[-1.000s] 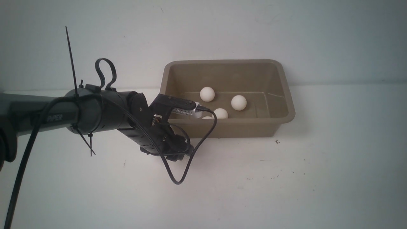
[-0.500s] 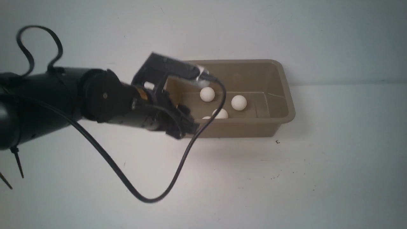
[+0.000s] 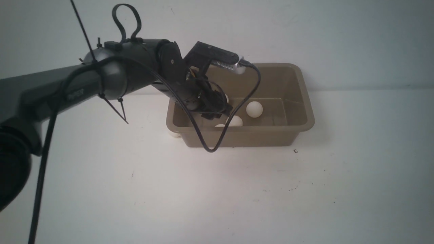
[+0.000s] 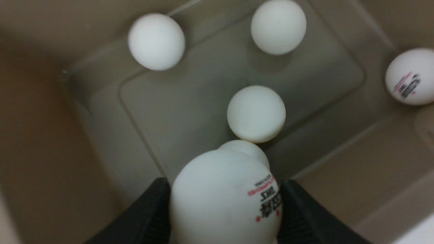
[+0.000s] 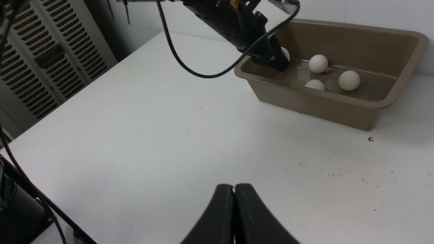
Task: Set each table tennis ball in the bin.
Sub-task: Use the left arm to put the table tennis ball into the box, then use the left arm to clamp the table tennis ball closest to it
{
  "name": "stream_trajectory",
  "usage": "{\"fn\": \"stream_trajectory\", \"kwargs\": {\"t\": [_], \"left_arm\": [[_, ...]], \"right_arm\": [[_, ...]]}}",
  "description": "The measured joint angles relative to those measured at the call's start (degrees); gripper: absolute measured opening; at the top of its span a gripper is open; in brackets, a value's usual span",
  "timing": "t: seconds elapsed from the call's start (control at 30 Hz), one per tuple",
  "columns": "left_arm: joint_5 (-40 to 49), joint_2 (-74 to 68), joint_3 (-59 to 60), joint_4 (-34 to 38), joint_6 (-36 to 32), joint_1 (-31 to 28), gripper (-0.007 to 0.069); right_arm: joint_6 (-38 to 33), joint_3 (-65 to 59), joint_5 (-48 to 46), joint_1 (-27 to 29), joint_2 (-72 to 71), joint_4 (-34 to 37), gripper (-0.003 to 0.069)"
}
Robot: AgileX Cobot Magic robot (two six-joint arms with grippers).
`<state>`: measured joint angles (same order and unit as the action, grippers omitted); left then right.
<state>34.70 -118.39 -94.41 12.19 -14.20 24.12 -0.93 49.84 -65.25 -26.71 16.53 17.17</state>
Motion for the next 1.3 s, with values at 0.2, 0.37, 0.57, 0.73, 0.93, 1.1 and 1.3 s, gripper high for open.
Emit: {"fn": "stream_trajectory", "kwargs": {"t": [0.2, 0.37, 0.57, 0.73, 0.93, 1.1, 1.3], "left_arm": [[2.7, -1.9, -2.4, -0.4, -3.3, 0.0, 0.0363], [2.7, -1.9, -2.6, -0.5, -3.7, 0.0, 0.0480], [5.8, 2.3, -2.6, -1.8, -6.8, 0.0, 0.0519], [8.6, 13.4, -2.6, -6.6, -9.2, -1.6, 0.0405], [12.8, 22.4, -2.8, -7.5, -9.6, -12.1, 0.0162], [18.2, 23.0, -0.9, -5.8, -15.7, -20.7, 0.0011], [16.7, 22.7, 7.2, 8.8, -37.3, -28.3, -0.0004]], "right_arm": [[0.0, 0.0, 0.0, 0.0, 0.0, 0.5, -0.0011], [0.0, 0.0, 0.0, 0.0, 0.0, 1.0, -0.0011], [-0.2, 0.0, 0.0, 0.0, 0.0, 1.1, -0.0011], [-1.3, 0.0, 0.0, 0.0, 0.0, 1.1, -0.0011], [-3.0, 0.0, 0.0, 0.0, 0.0, 1.1, -0.0011], [-3.2, 0.0, 0.0, 0.0, 0.0, 1.1, -0.0011], [-3.2, 0.0, 0.0, 0.0, 0.0, 1.2, -0.0011]]}}
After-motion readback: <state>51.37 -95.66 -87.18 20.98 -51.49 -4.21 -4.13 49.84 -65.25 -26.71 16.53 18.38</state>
